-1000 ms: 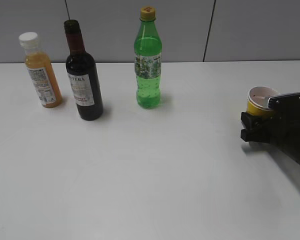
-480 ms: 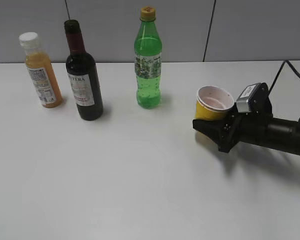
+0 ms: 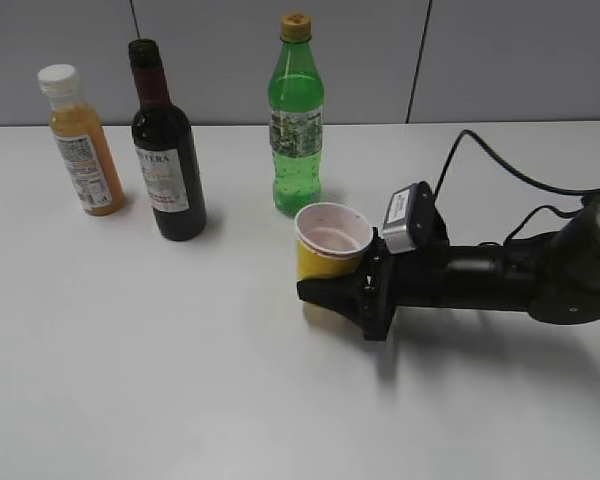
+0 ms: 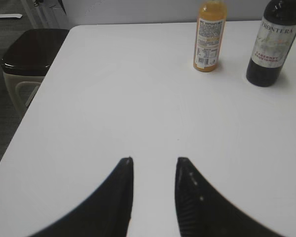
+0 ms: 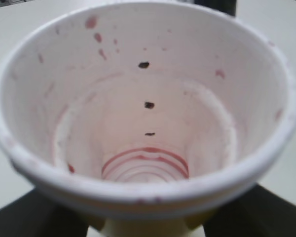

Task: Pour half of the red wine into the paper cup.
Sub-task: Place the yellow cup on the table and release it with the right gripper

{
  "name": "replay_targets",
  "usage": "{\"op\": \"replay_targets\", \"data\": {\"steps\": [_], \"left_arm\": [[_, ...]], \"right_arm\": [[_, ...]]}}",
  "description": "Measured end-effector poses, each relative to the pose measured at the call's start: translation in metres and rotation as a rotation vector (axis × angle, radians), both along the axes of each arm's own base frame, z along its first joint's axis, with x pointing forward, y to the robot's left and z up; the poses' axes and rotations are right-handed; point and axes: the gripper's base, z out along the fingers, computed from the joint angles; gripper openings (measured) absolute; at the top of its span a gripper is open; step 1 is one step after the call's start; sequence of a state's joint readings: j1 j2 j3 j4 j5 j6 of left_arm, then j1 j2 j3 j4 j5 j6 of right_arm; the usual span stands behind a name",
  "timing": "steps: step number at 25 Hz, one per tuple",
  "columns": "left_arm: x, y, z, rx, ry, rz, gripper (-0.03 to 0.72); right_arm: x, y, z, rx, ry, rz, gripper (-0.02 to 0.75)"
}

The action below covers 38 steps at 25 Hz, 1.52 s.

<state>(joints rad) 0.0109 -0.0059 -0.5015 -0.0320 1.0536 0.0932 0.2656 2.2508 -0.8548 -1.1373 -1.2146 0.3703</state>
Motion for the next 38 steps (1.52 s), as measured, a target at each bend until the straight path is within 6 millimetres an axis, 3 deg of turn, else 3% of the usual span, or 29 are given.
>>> {"op": "replay_targets", "data": {"steps": [5,11,19,28,38], "left_arm": [[0.000,0.000,0.000,0.000,0.000,0.000,0.230],[0.000,0.000,0.000,0.000,0.000,0.000,0.231],[0.000,0.000,0.000,0.000,0.000,0.000,0.230],[0.000,0.000,0.000,0.000,0.000,0.000,0.230],[0.000,0.000,0.000,0.000,0.000,0.000,0.230]], "right_arm": [[-0.002,0.022,-0.007,0.001,-0.009,0.071,0.426],[-0.001,0.030,-0.020,-0.004,0.005,0.096,0.426],[0.000,0.032,-0.020,-0.008,-0.026,0.111,0.429],[-0.001,0.031,-0.026,-0.098,-0.088,0.160,0.549],[-0.002,0.033,-0.021,-0.037,-0.099,0.176,0.532]]}}
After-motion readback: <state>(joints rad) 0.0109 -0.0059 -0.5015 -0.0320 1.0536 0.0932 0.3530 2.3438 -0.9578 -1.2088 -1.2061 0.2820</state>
